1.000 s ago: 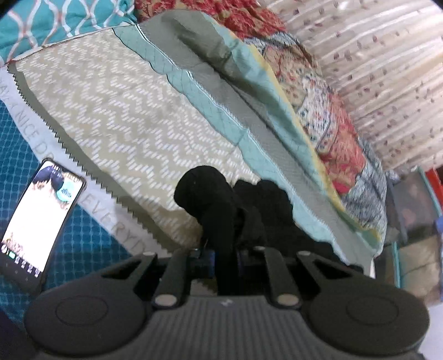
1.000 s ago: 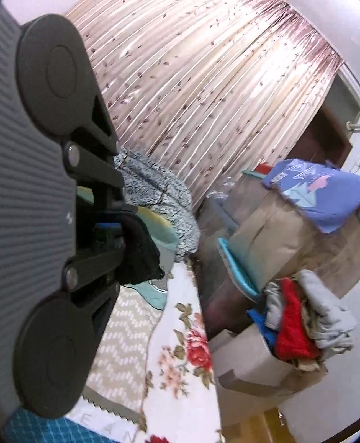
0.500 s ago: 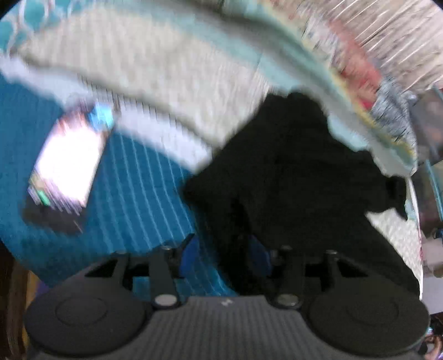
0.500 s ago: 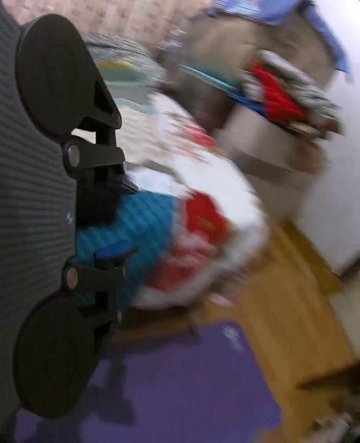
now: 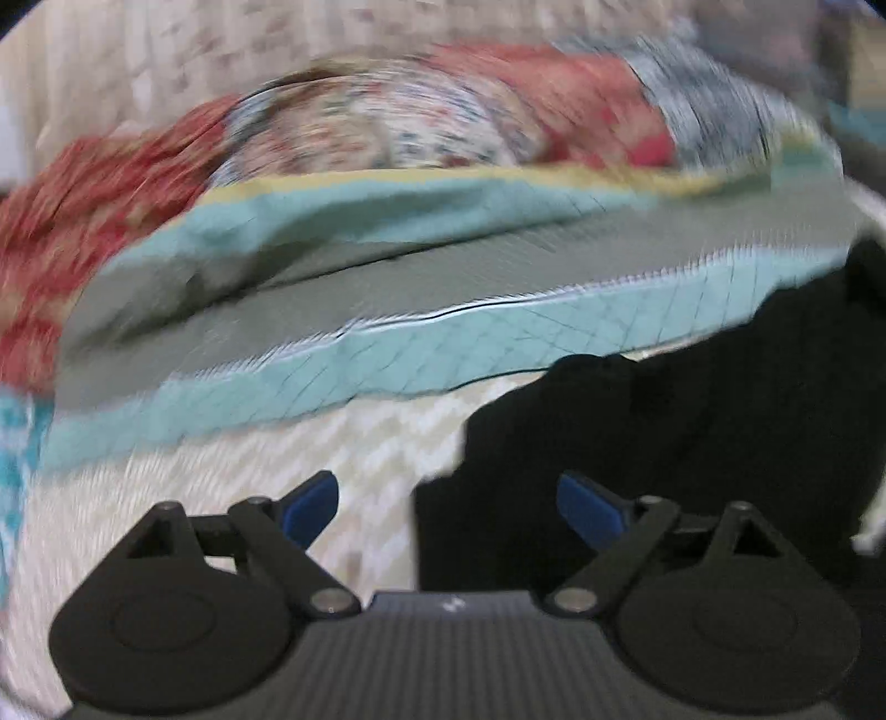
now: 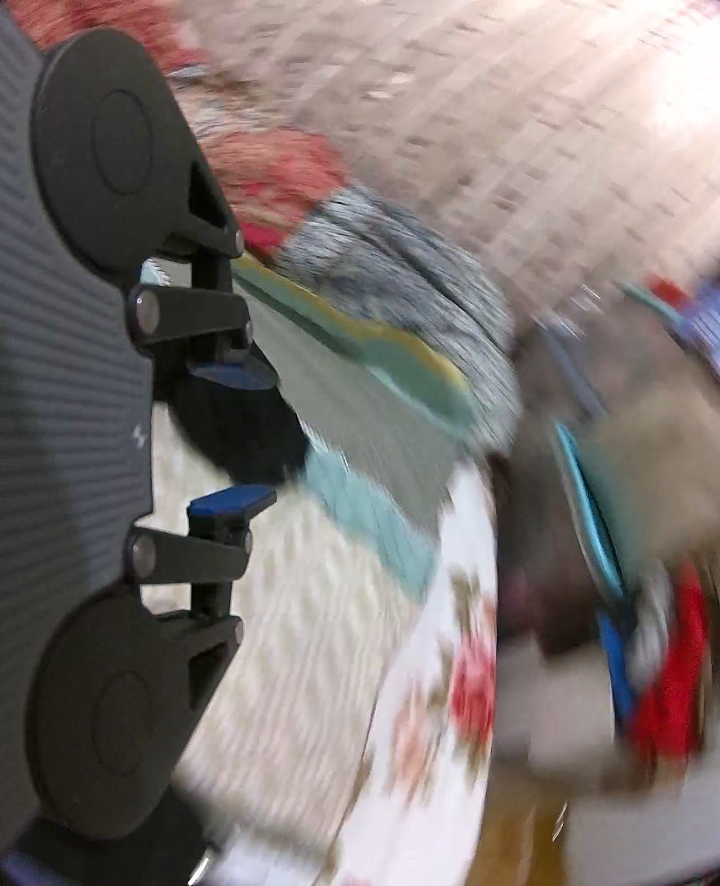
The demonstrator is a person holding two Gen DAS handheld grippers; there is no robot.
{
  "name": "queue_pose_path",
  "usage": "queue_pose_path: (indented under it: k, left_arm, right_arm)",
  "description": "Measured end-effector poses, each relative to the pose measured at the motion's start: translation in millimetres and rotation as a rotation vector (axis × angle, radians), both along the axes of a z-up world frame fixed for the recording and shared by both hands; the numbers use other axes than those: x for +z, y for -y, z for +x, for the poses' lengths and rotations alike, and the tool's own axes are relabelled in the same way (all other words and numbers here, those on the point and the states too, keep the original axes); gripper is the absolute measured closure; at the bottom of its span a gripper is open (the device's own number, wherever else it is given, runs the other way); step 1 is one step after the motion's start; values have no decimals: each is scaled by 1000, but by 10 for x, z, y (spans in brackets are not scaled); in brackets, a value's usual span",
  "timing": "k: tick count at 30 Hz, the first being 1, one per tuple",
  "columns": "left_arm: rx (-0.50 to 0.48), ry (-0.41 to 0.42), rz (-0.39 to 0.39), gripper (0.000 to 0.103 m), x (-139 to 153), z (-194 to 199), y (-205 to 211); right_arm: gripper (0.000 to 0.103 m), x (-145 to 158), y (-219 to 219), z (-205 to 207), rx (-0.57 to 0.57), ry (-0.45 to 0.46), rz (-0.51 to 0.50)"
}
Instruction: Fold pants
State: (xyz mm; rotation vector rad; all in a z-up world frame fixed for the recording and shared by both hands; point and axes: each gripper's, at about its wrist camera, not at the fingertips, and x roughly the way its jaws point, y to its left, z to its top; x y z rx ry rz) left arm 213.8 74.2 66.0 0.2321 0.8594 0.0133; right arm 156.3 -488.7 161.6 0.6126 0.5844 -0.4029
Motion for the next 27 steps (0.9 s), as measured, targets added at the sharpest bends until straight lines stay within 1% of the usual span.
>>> queue_pose_path:
  k: [1,2,3,4,5,6,7,8,9,10,12,14,16,17,18,19,20,21,23,24,27]
  left_arm:
    - [-5,-4,27,14,-81,98,82]
    - [-8,-11,39,14,-161,201,145]
    - [-4,-22,40,17,-246,286,180]
    - [9,-45,38,23,-332,372,193]
    - [21,-78,32,47,-427,441,175]
    - [26,-109,23,69,-491,482,182]
    - [31,-135,9,74,-540,492,132]
    - [36,-135,-1,76,-564,482,90]
    - [34,-124,-10,77,-563,478,61]
    - [32,-114,-12,78,-549,430,30]
    - [34,-89,11,78,-494,345,1]
    - [33,-75,26,78,-462,377,12]
    - [42,-66,31,78,-443,384,24]
    - [53,-59,31,80,-427,379,23]
    - [69,-46,32,83,-402,373,19]
    - [92,-25,32,84,-356,370,4]
    - [128,4,21,86,-287,375,-43]
    - [168,30,-4,87,-218,381,-104]
    - [254,65,-72,88,-90,344,-263]
    - [286,75,-95,88,-42,316,-332]
    - [373,120,-118,89,106,188,-527]
  right_arm:
    - [61,-59,-40,218,29,-26,-19]
    - [61,-122,-42,455,58,-53,-32]
    - [61,-182,-62,685,77,-79,-43]
    - [61,-280,-70,923,86,-111,-62]
    - [61,-370,-29,1107,79,-139,-77]
    - [61,-485,14,1318,62,-165,-91]
    - [61,-585,54,1454,47,-184,-99]
    - [61,-710,112,1619,38,-206,-98]
    - [61,-755,105,1696,30,-221,-97]
    - [60,-872,159,1814,23,-239,-90]
    - [50,-1056,243,2046,24,-285,-66]
    - [50,-1261,297,2149,1,-337,-61]
    - [52,-1377,272,2185,7,-358,-48]
    - [72,-1411,245,2190,15,-366,-78]
    - [99,-1407,194,2196,24,-376,-132]
    - [101,-1411,191,2198,48,-379,-143]
    - [101,-1386,212,2180,40,-358,-119]
    - [101,-1306,222,2149,18,-327,-124]
    - [101,-1079,226,2014,4,-222,-159]
    - [101,-978,237,1961,-2,-198,-174]
    - [101,-774,267,1868,-5,-204,-219]
